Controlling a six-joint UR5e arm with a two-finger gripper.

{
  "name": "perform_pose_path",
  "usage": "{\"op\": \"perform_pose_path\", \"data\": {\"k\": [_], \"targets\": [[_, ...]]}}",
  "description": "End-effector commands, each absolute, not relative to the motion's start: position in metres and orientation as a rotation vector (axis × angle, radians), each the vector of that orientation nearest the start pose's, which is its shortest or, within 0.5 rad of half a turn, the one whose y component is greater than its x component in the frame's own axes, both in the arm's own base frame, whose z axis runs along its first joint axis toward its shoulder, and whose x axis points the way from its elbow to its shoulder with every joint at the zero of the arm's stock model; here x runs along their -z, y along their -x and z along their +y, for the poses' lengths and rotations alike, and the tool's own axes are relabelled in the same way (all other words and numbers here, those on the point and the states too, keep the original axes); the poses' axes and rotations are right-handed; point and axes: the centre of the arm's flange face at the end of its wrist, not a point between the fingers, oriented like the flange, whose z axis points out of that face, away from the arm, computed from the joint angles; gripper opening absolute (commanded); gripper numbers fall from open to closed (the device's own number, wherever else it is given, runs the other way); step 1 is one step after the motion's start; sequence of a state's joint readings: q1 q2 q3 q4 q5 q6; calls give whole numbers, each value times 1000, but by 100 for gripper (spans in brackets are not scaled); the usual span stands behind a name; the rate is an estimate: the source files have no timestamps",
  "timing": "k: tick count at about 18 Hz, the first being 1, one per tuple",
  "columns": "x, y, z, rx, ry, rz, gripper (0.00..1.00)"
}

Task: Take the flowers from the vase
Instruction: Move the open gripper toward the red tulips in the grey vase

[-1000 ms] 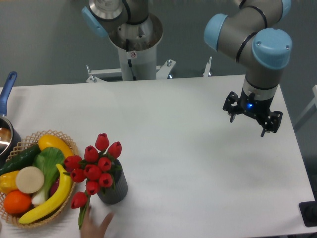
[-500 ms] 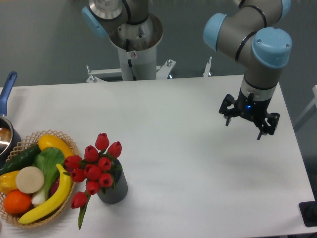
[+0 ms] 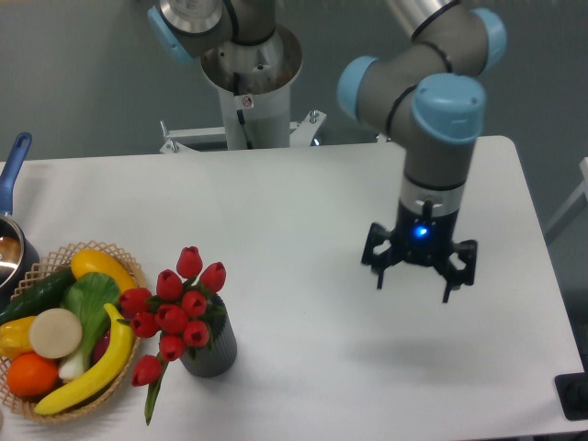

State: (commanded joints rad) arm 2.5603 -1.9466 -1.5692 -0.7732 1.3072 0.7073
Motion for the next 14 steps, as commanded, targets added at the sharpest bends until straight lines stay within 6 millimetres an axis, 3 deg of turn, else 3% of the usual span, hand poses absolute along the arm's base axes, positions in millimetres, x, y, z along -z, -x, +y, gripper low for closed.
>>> {"op": "perform_pose_path", "data": {"k": [4,7,10,14], "targets": [[-364,431,512,-130,2595,-278,100],[-357,418,510,-102,2593,-221,100],[-355,394,513,41,2492,-16,100],[-357,365,501,178,2389,33,100]]}}
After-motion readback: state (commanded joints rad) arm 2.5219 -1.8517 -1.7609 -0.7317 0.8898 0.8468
